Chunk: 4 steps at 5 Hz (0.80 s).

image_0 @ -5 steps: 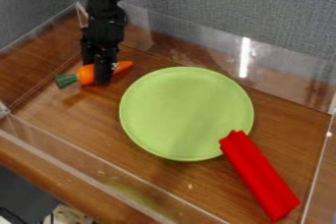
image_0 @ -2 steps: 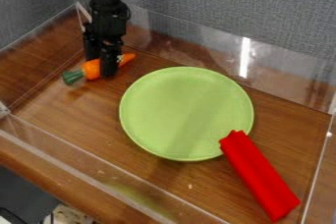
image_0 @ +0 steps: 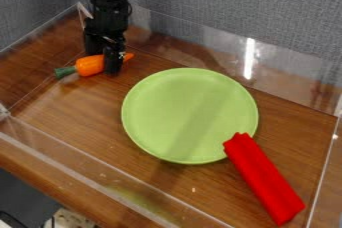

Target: Move the carrot from the green plate to the table

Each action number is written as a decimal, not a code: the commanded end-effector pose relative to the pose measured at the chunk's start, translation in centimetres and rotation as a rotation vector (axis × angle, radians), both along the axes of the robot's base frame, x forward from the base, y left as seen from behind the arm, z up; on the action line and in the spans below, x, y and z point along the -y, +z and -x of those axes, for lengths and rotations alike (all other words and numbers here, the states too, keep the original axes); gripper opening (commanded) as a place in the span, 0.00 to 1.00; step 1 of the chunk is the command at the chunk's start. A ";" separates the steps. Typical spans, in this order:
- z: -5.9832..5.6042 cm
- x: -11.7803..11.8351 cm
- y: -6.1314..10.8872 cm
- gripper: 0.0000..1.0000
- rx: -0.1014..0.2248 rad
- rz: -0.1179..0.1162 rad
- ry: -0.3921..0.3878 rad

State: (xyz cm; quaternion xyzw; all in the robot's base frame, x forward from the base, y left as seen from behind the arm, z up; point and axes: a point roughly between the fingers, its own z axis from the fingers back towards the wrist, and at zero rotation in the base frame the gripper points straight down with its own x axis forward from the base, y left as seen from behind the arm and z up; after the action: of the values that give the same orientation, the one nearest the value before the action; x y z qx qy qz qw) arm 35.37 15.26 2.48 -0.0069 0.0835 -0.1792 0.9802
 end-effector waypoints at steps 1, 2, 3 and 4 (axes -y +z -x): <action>0.2 -0.4 4.4 1.00 0.096 -0.041 -0.005; 0.5 -0.1 7.1 1.00 0.151 -0.062 -0.022; 1.1 0.1 10.8 1.00 0.222 -0.113 -0.038; 1.3 -0.9 13.8 1.00 0.277 -0.167 -0.087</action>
State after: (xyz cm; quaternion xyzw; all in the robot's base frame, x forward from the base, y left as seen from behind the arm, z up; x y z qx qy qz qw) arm 33.82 15.51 12.87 0.0727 0.0030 -0.2191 0.9730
